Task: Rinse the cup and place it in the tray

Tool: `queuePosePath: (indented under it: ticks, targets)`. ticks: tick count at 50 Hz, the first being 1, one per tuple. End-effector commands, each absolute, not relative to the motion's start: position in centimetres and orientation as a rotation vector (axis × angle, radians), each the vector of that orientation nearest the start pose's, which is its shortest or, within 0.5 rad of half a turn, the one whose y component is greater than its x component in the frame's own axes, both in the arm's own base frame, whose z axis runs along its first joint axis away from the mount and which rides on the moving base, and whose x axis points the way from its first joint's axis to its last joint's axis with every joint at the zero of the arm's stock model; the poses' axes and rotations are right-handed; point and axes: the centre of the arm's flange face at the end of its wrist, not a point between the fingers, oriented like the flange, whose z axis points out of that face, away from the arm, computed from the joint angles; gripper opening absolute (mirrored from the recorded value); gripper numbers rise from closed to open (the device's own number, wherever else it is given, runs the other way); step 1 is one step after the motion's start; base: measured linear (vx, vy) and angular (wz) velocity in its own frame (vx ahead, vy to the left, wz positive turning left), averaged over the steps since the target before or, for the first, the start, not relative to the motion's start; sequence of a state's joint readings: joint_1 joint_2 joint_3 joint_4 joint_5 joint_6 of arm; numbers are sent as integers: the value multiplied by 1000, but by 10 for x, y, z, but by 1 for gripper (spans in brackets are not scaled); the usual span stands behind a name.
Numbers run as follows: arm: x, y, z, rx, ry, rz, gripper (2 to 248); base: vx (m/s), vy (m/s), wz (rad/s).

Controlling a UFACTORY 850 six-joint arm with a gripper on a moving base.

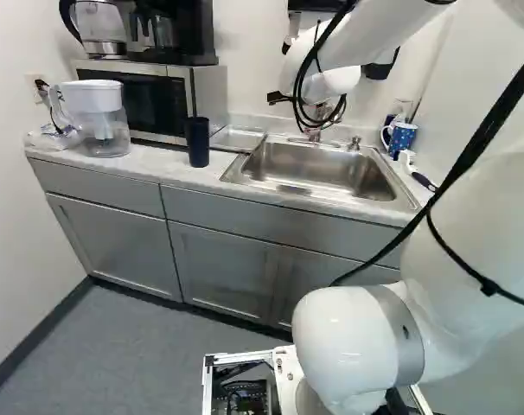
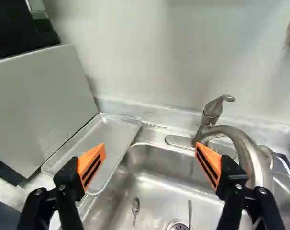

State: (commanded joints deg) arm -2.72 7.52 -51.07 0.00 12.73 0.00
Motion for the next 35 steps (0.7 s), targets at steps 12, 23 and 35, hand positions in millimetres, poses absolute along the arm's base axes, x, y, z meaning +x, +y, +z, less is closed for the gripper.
queuePosePath:
  ticks: [12, 23, 35]
  targets:
    - [498, -36, 629, -2588, 92, -1851, 247, 0, 0, 0]
    - [517, -47, 629, -2598, 118, -1855, 247, 0, 0, 0]
    - [539, -59, 629, -2605, 142, -1861, 247, 0, 0, 0]
